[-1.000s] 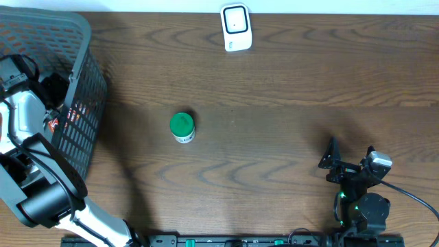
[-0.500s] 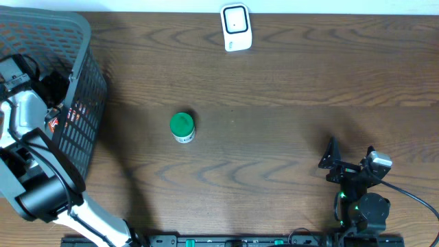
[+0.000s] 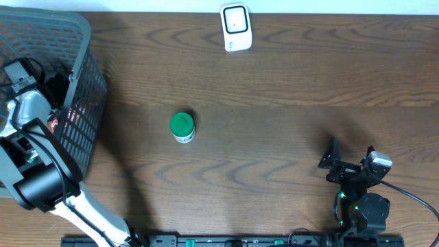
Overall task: Scan the item barcode
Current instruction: 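Reach into the basket and grasp the orange tissue pack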
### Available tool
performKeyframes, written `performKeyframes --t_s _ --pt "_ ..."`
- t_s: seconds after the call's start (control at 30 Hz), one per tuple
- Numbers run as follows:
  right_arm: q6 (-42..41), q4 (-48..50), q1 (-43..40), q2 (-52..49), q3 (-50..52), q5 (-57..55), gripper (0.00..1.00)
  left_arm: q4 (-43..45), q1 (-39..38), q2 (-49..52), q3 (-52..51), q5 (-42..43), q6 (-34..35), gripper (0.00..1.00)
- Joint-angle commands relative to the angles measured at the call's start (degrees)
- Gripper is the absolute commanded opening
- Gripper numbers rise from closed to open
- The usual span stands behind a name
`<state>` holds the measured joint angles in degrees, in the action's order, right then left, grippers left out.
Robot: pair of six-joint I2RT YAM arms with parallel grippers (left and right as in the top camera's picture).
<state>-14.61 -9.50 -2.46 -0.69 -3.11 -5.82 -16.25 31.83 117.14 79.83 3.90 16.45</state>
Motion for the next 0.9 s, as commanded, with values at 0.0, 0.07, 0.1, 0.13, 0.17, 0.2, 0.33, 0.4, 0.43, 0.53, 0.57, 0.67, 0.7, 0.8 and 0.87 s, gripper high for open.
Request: performKeyframes --t_s 0.0,0.07,0.1,0.13,0.17,0.2,0.33,0.4,0.43,0.53,0.57,0.67,0.7,0.8,0.87 --pt "0.1 0.1 -0.5 0.3 0.3 -0.3 0.99 0.2 0.2 2.2 0.5 -0.5 -0.3 0.98" --pt "0.1 0.1 -0.5 0.3 0.3 -0.3 0.99 0.2 0.2 2.3 0.5 -0.5 -0.3 0.90" --pt "0.1 0.1 -0.5 0.3 0.3 -0.3 0.99 0.1 0.2 2.3 0.6 -0.5 -0.3 0.84" --pt "0.1 0.1 -0.5 0.3 0.3 -0.3 0.99 0.1 0.2 2.2 0.5 -0.5 -0.3 0.80" --pt "0.1 0.1 -0.5 0.3 0.3 -0.3 0.99 0.0 0.2 2.2 0.6 -0.5 -0.3 0.76" --pt "0.1 0.1 -0.5 0.3 0.3 -0.3 0.99 -0.1 0.2 2.2 0.6 -0.5 -0.3 0.71" --pt "0.1 0.1 -0.5 0.3 0.3 -0.3 0.99 -1.0 0.3 1.7 0.6 -0.6 -0.3 0.59" --pt "0.1 0.1 -0.5 0.3 0.3 -0.3 0.99 -1.7 0.3 1.1 0.6 -0.6 -0.3 0.57" --pt "0.1 0.1 -0.5 0.3 0.3 -0.3 0.99 -1.9 0.2 0.7 0.6 -0.6 -0.3 0.57" --pt "0.1 0.1 -0.5 0.3 0.3 -0.3 0.99 -2.8 0.3 -1.2 0.6 -0.6 -0.4 0.57" --pt "0.1 0.1 -0.5 0.3 0.3 -0.3 0.99 -3.0 0.4 -2.0 0.6 -0.6 -0.4 0.57" --pt "0.1 0.1 -0.5 0.3 0.3 -0.3 0.99 -4.0 1.0 -6.2 0.6 -0.6 -0.8 0.57" --pt "0.1 0.1 -0.5 0.3 0.3 -0.3 0.99 -4.3 1.3 -7.7 0.6 -0.6 -0.8 0.57" --pt "0.1 0.1 -0.5 0.3 0.3 -0.3 0.99 -5.2 2.2 -12.4 0.6 -0.6 -0.8 0.57" --pt "0.1 0.1 -0.5 0.3 0.3 -0.3 0.99 -6.1 3.0 -16.0 0.6 -0.5 -0.8 0.57"
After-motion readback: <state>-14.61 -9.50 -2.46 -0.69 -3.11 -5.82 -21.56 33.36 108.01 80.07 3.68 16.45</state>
